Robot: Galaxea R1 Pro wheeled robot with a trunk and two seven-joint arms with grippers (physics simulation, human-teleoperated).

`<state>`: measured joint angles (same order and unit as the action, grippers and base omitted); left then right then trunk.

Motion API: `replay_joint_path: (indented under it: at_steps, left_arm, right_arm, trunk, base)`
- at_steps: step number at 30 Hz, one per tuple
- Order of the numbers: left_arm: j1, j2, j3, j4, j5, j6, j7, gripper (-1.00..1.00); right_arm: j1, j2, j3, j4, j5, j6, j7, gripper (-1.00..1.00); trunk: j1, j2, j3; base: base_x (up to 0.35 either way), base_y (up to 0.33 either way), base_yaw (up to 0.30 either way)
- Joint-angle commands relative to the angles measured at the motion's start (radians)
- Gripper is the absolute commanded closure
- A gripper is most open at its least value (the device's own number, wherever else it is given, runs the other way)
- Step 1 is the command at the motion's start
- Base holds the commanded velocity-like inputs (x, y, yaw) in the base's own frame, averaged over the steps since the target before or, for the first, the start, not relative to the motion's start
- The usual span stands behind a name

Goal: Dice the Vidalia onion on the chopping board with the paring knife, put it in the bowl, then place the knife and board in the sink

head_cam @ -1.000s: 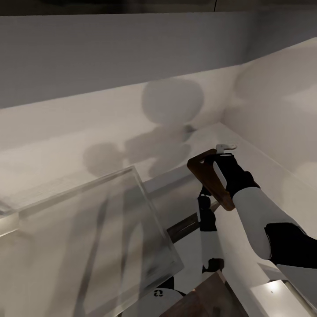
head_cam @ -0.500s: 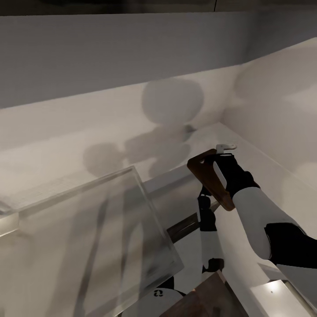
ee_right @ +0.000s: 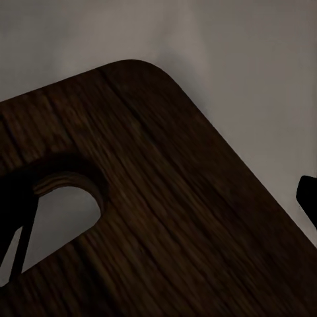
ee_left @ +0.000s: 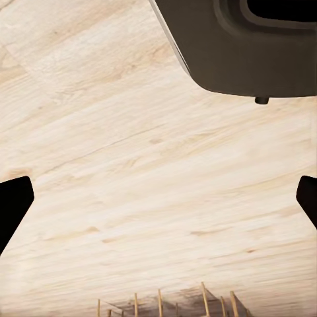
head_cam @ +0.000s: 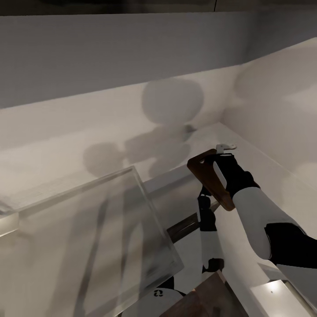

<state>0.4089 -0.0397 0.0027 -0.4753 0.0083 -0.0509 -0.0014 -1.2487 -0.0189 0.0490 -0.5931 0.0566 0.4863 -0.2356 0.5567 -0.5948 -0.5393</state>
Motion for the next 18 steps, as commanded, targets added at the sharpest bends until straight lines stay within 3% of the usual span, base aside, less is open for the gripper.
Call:
replay_joint_path:
  at_steps: [1, 18]
  left_arm:
    - [0.001, 0.0, 0.0, -0.002, 0.001, -0.001, 0.0, -1.0]
    - [0.001, 0.0, 0.0, -0.001, 0.001, -0.001, 0.0, -1.0]
  right_arm:
    - [0.0, -0.001, 0.005, 0.038, 0.002, 0.009, -0.002, -1.0]
    - [0.0, 0.0, 0.004, 0.034, 0.002, 0.009, -0.002, -1.0]
  trunk:
    - [0.001, -0.001, -0.001]
    - [0.001, -0.001, -0.001]
  base:
    - [0.0, 0.0, 0.0]
    - [0.0, 0.0, 0.0]
